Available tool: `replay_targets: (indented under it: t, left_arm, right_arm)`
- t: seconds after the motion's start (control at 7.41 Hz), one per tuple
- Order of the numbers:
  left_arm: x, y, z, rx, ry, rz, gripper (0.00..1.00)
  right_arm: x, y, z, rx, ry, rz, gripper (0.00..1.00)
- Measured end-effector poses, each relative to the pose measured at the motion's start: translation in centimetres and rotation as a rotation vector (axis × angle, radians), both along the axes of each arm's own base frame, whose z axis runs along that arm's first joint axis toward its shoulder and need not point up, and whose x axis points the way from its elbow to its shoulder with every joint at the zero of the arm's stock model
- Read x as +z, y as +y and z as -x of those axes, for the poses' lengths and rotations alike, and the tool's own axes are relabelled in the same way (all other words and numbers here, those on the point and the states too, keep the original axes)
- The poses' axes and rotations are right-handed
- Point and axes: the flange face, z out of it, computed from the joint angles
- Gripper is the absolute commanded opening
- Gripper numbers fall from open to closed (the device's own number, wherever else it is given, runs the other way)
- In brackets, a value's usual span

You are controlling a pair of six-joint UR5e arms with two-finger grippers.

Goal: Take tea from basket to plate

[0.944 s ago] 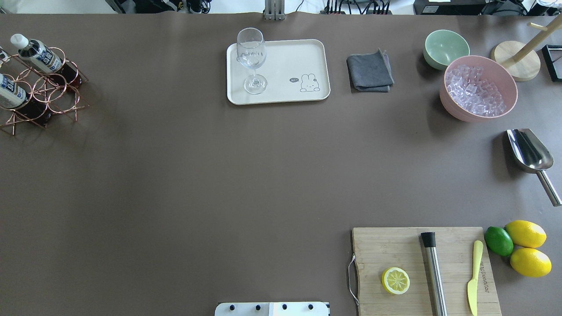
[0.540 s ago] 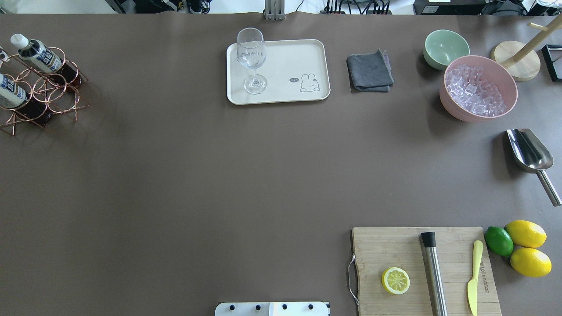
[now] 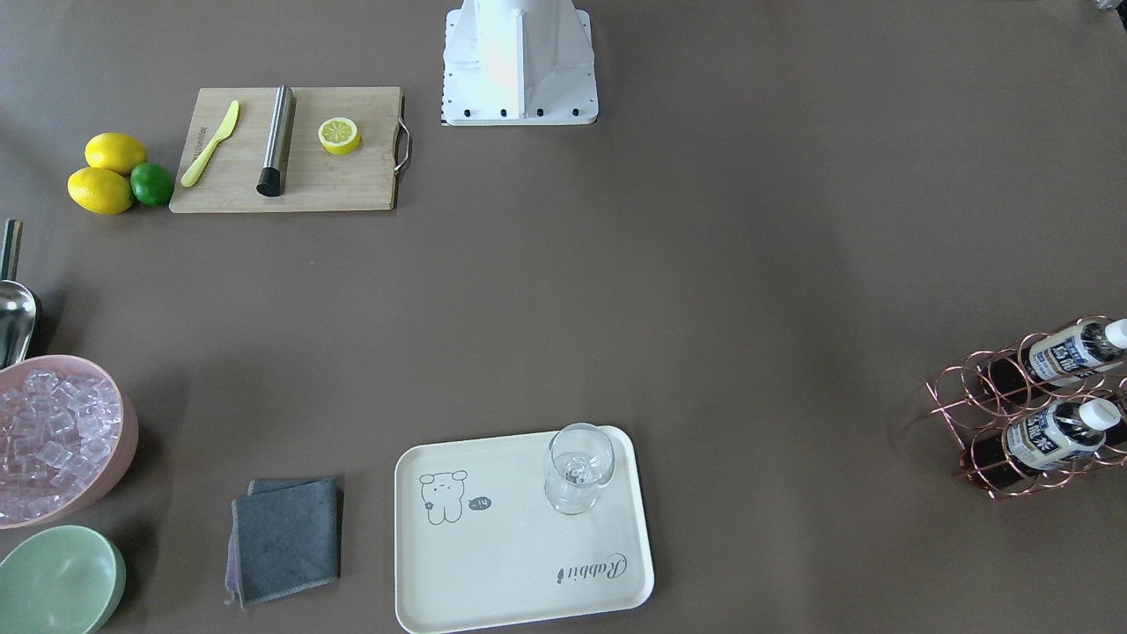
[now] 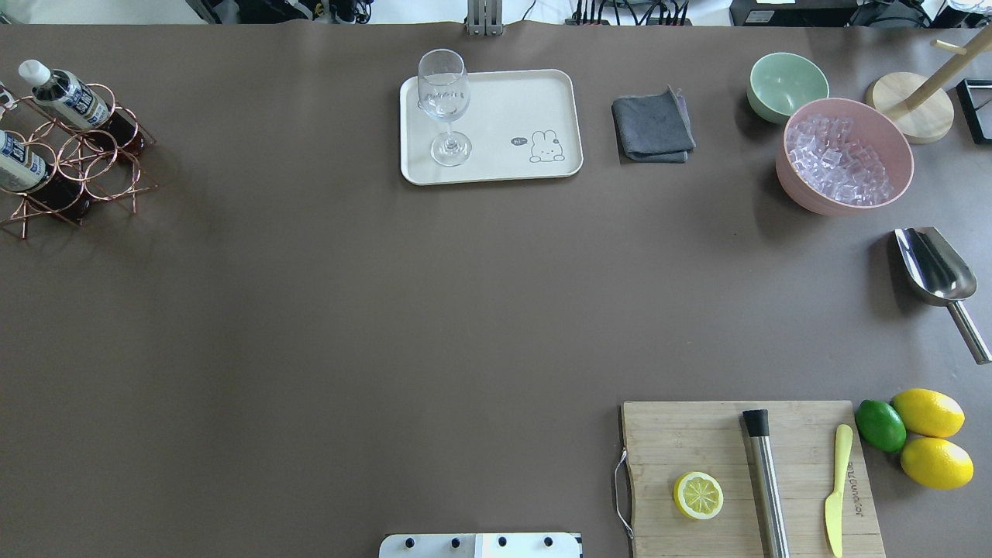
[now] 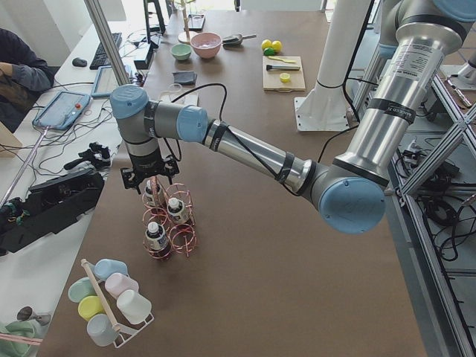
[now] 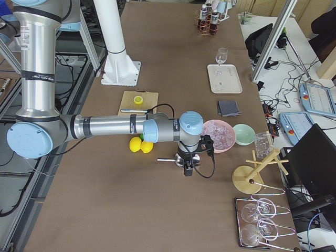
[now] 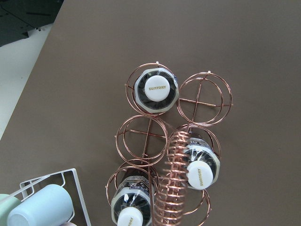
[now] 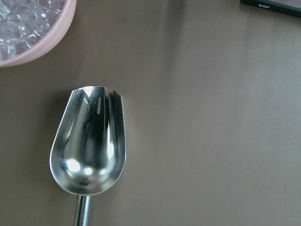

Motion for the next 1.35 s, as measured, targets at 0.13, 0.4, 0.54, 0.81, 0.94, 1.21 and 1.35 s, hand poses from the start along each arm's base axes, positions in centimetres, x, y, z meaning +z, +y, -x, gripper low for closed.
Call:
replay_targets:
  t: [0.13,0.4,0.54,0.81,0.94,1.21,1.35]
  left_arm:
    - [0.0,-0.8,-0.5,0.007,0.001,-0.023,0.95]
    - [-0.3,-1.5,-1.3,0.021,0.018,-0.051,0.92]
    - [-0.3,-1.4,-1.7,0.038,0.025,-0.062,0.91]
    - [0.4,-1.1,-2.1,0.071,0.025,-0.079,0.89]
    - [0.9,-0.8,-2.1,0.076,0.025,-0.076,0.83]
    - [1.2,-0.5,-2.2,0.081,0.025,-0.077,0.78]
    - [1.0,-0.6,-2.3,0.083,0.026,-0.091,0.69]
  right_arm:
    - [0.0,-0.1,0.0,0.001,0.001,-0.001,1.00]
    - [-1.0,-0.2,-0.1,0.002,-0.001,-0.020,1.00]
    - [-1.9,-0.2,-0.1,0.001,-0.008,-0.039,1.00]
    - [-3.6,-0.3,0.1,0.000,-0.038,-0.068,1.00]
    - [-4.3,-0.7,0.2,0.000,-0.052,-0.079,1.00]
    - [-5.5,-1.9,0.4,0.000,-0.060,-0.101,1.00]
    - [-5.6,-2.1,0.4,-0.001,-0.059,-0.103,1.00]
